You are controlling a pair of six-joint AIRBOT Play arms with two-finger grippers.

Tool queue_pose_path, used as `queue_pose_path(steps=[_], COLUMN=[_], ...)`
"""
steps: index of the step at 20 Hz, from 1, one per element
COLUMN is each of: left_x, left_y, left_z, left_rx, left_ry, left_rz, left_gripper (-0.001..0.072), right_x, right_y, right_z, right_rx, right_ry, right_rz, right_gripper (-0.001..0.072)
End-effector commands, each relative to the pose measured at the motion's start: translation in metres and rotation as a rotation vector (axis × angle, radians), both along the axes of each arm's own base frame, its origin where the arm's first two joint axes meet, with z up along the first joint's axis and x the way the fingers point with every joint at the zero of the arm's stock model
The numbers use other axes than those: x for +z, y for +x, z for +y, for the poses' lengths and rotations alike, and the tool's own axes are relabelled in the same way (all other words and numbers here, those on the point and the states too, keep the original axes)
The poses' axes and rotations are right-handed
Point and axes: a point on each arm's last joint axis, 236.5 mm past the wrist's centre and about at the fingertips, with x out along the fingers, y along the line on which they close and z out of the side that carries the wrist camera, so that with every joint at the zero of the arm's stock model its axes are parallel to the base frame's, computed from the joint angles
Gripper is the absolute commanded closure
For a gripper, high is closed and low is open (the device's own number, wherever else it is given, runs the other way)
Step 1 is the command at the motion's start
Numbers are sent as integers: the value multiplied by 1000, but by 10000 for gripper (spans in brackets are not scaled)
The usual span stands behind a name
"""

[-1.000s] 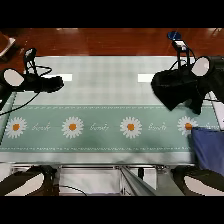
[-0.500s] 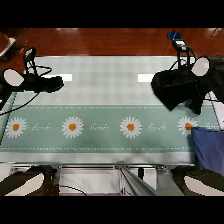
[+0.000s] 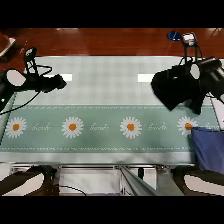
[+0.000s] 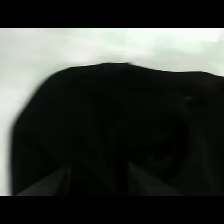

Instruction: Fold the shirts.

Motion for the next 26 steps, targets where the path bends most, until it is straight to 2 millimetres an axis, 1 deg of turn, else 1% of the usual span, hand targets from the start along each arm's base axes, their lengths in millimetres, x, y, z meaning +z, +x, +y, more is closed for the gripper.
queue_pose_path(steps=[1, 3, 4, 5, 6, 8, 9, 10, 11, 12, 13, 14, 15, 16, 17, 18, 19, 20, 22, 24, 26], left_x=[-9, -17, -21, -25, -29, -35, -38, -38, -36, -31, -23, -11, 4, 23, 40, 56, 66, 73, 74, 66, 60], left_y=[8, 12, 13, 13, 13, 12, 12, 11, 10, 7, 4, -1, -5, -10, -18, -30, -47, -68, -107, -141, -158], left_z=[3, 3, 3, 2, 0, -8, -10, -12, -13, -14, -13, -9, -4, 2, 4, 5, 2, -5, -23, -37, -47], left_rx=[0, 5, 8, 10, 8, -5, -9, -13, -15, -26, -38, -51, -61, -71, -84, -93, -108, -131, -141, -138, -123], left_ry=[15, 16, 16, 9, 3, -3, -4, -6, -7, -8, -9, -6, 4, 19, 28, 30, 27, 23, -16, -52, -89], left_rz=[-9, -3, 2, 12, 22, 35, 42, 44, 45, 57, 76, 94, 100, 91, 73, 60, 62, 58, 38, 16, -43], left_gripper=[198, 198, 198, 198, 198, 198, 198, 198, 198, 198, 199, 199, 199, 199, 199, 199, 199, 199, 199, 199, 199], right_x=[-37, -73, -88, -103, -114, -137, -144, -145, -138, -125, -102, -70, -33, 13, 58, 109, 154, 199, 274, 337, 389], right_y=[12, 2, -3, -5, -7, -16, -22, -26, -25, -19, -8, 6, 20, 32, 39, 41, 37, 28, 2, -29, -60], right_z=[-75, -108, -119, -124, -125, -119, -114, -109, -107, -103, -98, -93, -88, -81, -73, -63, -54, -42, -16, 13, 43], right_rx=[-227, -334, -383, -415, -426, -433, -426, -401, -376, -349, -316, -276, -240, -196, -148, -91, -40, 17, 125, 225, 317], right_ry=[43, 110, 153, 209, 262, 352, 378, 387, 389, 402, 419, 435, 453, 473, 487, 492, 481, 466, 409, 351, 318], right_rz=[-24, 44, 76, 113, 150, 252, 314, 354, 358, 342, 300, 225, 136, 31, -74, -186, -280, -368, -507, -626, -730], right_gripper=[309, 309, 309, 309, 309, 319, 415, 601, 691, 692, 692, 692, 692, 692, 692, 692, 692, 692, 692, 692, 692])
